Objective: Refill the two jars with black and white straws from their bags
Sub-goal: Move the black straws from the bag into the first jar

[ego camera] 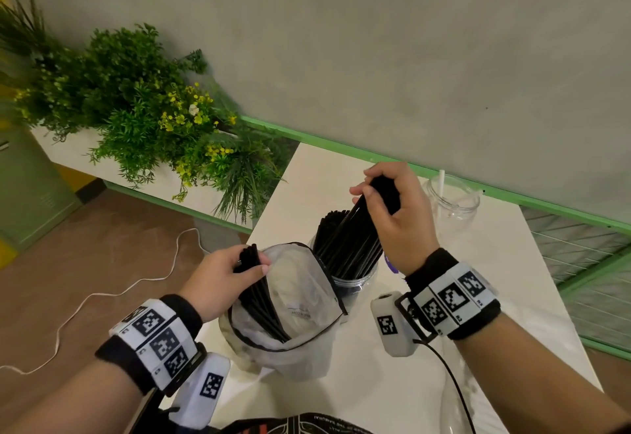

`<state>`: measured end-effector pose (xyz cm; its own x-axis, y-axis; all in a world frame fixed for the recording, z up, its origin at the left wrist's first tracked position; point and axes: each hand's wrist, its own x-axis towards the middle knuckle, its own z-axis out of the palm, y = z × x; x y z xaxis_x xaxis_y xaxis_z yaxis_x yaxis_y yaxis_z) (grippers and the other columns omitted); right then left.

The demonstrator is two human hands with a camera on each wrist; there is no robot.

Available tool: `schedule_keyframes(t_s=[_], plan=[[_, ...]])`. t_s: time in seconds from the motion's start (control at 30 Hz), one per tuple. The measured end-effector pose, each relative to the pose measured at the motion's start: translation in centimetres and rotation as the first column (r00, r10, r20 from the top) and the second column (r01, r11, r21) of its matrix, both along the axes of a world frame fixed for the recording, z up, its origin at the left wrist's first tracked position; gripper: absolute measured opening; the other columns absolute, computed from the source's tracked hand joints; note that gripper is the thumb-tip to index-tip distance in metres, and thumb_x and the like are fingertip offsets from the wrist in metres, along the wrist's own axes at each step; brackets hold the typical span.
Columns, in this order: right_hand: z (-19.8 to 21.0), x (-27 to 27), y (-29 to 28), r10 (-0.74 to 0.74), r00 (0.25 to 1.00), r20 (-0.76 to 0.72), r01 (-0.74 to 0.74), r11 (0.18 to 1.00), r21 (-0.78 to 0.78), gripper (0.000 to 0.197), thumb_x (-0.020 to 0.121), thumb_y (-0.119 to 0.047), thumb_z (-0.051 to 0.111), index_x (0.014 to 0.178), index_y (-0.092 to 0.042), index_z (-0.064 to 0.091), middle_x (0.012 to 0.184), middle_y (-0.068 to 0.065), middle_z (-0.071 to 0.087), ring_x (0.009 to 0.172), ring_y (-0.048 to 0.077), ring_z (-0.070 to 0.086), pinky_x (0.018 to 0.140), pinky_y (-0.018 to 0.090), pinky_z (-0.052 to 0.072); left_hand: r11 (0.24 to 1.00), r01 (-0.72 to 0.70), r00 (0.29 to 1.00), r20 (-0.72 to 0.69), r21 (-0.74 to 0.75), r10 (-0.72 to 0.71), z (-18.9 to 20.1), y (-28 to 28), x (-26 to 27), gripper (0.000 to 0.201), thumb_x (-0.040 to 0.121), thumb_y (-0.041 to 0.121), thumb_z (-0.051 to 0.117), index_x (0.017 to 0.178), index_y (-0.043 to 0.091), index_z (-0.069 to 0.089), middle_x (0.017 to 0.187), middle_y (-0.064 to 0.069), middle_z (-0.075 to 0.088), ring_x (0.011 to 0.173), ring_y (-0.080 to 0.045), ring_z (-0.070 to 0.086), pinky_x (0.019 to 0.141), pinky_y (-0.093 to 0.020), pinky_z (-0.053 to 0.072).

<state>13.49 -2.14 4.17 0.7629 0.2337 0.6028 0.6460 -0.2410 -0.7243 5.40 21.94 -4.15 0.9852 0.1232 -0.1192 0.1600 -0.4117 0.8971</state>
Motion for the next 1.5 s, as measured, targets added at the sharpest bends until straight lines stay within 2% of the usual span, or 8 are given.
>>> schedule_keyframes(t_s=[0.23,0.43,0.63,0.77,1.03,1.23,1.37,1.5], plan=[[-4.2,1.1,-0.4,-0.012,0.997,-0.072,-0.016,0.925,-0.381,0.016,0.086,-0.008,0.067,0.100,-0.015,0.064,0.097,-0.006,0.061,0.090,0.004,0.054,0.083,0.016,0.044,1.000,0.006,1.000,-0.005,-0.017,-0.006,0.0,0.1,0.0,0.006,0.086,0.021,0.069,0.087,0.027,0.070,0.090,0.005,0.071,0.089,-0.009,0.065,0.080,-0.027,0.050],[-5.9,0.8,-0.6,0.013,0.999,-0.043,-0.026,0.948,-0.318,0.011,0.092,-0.007,0.054,0.091,-0.009,0.064,0.097,-0.001,0.059,0.093,0.009,0.055,0.085,0.017,0.043,1.000,0.007,1.000,0.009,-0.014,-0.006,0.2,0.2,0.0,0.005,0.086,0.021,0.069,0.088,0.025,0.070,0.092,0.003,0.071,0.089,-0.009,0.065,0.078,-0.024,0.050],[-6.9,0.5,-0.1,-0.033,0.999,-0.036,0.015,0.910,-0.414,0.032,0.097,-0.011,0.038,0.121,-0.008,0.060,0.120,0.003,0.059,0.116,0.010,0.049,0.102,0.009,0.030,1.000,0.012,1.000,0.007,0.003,-0.012,0.2,0.1,0.2,0.004,0.086,0.021,0.068,0.088,0.025,0.070,0.091,0.004,0.071,0.089,-0.008,0.064,0.077,-0.025,0.050],[-7.0,0.6,0.0,0.035,0.999,0.003,-0.029,0.880,-0.473,0.036,0.096,-0.027,0.038,0.108,-0.009,0.066,0.112,0.000,0.065,0.113,0.013,0.052,0.101,0.025,0.039,1.000,0.013,1.000,0.017,0.019,-0.014,0.2,0.1,0.4,0.004,0.086,0.022,0.069,0.088,0.026,0.070,0.091,0.004,0.070,0.090,-0.008,0.064,0.078,-0.025,0.050],[-8.4,0.7,0.5,0.099,0.979,0.176,0.008,0.851,-0.525,0.037,0.093,-0.004,0.037,0.120,0.001,0.061,0.126,0.016,0.059,0.124,0.020,0.047,0.106,0.034,0.038,1.000,0.012,1.000,0.021,-0.009,-0.011,0.1,0.1,0.5,0.005,0.086,0.020,0.069,0.088,0.024,0.069,0.089,0.004,0.070,0.089,-0.010,0.064,0.077,-0.024,0.047],[-8.5,0.0,-1.1,0.149,0.986,0.075,-0.078,0.807,-0.585,0.053,0.092,0.010,0.044,0.142,-0.006,0.039,0.156,0.003,0.025,0.141,0.016,0.029,0.113,0.024,0.033,1.000,-0.006,1.000,0.010,-0.030,0.006,0.0,0.4,0.4,0.006,0.086,0.019,0.069,0.088,0.024,0.070,0.091,0.003,0.071,0.089,-0.010,0.064,0.075,-0.022,0.047],[-9.5,0.7,-2.8,0.111,0.973,0.201,0.082,0.649,-0.756,0.045,0.097,-0.012,0.037,0.142,-0.008,0.041,0.150,0.007,0.039,0.144,0.021,0.022,0.120,0.034,0.013,1.000,-0.003,1.000,0.004,-0.028,0.003,0.0,0.5,0.4,0.005,0.086,0.019,0.068,0.089,0.023,0.070,0.091,0.002,0.071,0.089,-0.009,0.064,0.072,-0.019,0.046],[-9.1,0.9,-3.2,0.046,0.986,0.157,0.102,0.577,-0.811,0.056,0.099,-0.034,0.031,0.150,-0.011,0.024,0.159,0.003,0.017,0.148,0.014,0.008,0.120,0.032,0.005,1.000,0.003,1.000,0.001,-0.014,-0.003,0.0,0.4,0.6,0.005,0.086,0.021,0.069,0.088,0.024,0.070,0.090,0.003,0.071,0.088,-0.009,0.064,0.073,-0.021,0.048]])
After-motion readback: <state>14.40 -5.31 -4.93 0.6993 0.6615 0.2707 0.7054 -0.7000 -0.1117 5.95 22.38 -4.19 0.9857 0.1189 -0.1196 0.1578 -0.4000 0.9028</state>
